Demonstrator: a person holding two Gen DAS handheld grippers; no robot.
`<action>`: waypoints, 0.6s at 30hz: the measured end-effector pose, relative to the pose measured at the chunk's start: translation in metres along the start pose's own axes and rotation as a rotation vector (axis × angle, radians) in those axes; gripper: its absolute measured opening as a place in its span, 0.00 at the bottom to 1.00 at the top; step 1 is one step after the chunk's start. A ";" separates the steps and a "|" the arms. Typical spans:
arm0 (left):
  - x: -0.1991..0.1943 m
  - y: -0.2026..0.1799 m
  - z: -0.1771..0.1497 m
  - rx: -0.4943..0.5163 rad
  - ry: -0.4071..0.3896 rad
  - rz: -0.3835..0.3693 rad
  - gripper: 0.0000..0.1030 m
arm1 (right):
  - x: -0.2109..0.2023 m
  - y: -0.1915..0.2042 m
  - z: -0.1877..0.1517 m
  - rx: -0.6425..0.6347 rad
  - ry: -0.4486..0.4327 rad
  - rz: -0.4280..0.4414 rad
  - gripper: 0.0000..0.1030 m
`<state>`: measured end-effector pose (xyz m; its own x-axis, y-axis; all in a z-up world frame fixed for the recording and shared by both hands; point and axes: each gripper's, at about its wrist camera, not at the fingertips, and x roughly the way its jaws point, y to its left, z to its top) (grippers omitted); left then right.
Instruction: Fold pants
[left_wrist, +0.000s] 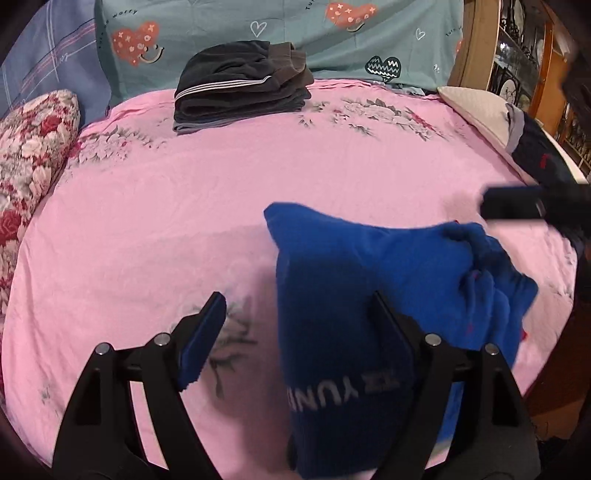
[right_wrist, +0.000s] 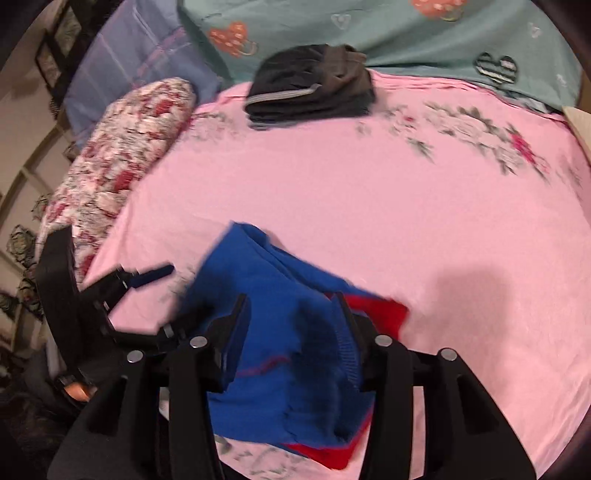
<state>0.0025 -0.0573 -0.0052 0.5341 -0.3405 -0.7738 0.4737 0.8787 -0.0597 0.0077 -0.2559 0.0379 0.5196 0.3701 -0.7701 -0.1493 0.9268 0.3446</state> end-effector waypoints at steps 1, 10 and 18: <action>-0.005 -0.001 -0.003 -0.008 -0.007 -0.019 0.76 | 0.006 0.003 0.011 0.003 0.020 0.042 0.53; 0.021 -0.014 -0.018 0.011 0.026 -0.024 0.93 | 0.125 0.030 0.068 0.039 0.315 0.203 0.53; -0.005 -0.017 -0.018 0.055 -0.065 0.009 0.91 | 0.100 0.030 0.057 0.000 0.195 0.092 0.51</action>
<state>-0.0209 -0.0642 -0.0116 0.5816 -0.3554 -0.7318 0.5059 0.8624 -0.0168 0.1032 -0.1947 0.0019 0.3312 0.4585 -0.8247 -0.1882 0.8886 0.4184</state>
